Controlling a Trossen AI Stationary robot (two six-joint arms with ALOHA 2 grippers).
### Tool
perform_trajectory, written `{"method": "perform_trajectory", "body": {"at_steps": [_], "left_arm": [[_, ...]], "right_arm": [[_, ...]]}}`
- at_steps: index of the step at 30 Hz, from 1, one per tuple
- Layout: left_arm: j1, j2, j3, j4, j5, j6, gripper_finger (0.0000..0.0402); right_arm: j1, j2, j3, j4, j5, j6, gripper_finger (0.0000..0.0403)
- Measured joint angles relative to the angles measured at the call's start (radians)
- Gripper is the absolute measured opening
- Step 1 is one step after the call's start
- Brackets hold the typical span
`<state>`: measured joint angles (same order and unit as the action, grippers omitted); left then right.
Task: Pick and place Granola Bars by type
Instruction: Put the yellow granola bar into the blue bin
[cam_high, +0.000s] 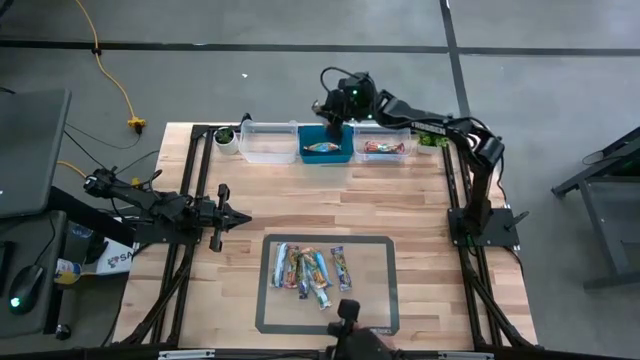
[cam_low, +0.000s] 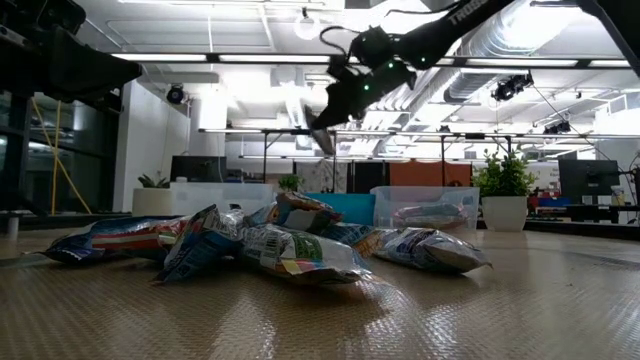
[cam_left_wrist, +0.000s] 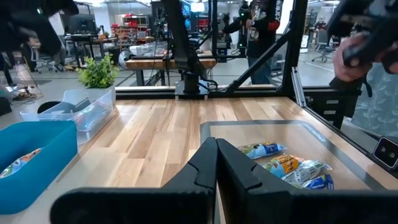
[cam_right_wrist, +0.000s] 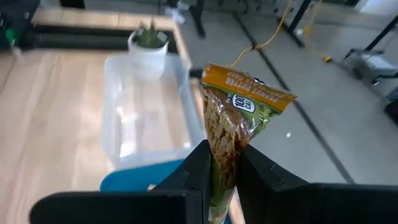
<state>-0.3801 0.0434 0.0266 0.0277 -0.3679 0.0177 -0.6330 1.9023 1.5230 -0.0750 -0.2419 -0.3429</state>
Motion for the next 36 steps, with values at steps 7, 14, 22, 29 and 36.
{"method": "perform_trajectory", "body": {"at_steps": [7,14,22,29,36], "left_arm": [[0.0,0.0,0.0,0.0,0.0,0.0,0.0001],[0.0,0.0,0.0,0.0,0.0,0.0,0.0001],[0.0,0.0,0.0,0.0,0.0,0.0,0.0001],[0.0,0.0,0.0,0.0,0.0,0.0,0.0001],[0.0,0.0,0.0,0.0,0.0,0.0,0.0001]], "right_arm": [[0.017,0.052,0.0,-0.09,-0.01,0.001,0.0046],[0.019,0.064,0.002,-0.149,-0.036,-0.013,0.0046],[0.011,0.112,0.158,-0.355,-0.028,-0.079,0.0046],[0.034,0.224,0.394,-0.67,0.003,-0.192,0.0046],[0.046,0.303,0.497,-0.863,0.081,-0.268,0.0046]]}}
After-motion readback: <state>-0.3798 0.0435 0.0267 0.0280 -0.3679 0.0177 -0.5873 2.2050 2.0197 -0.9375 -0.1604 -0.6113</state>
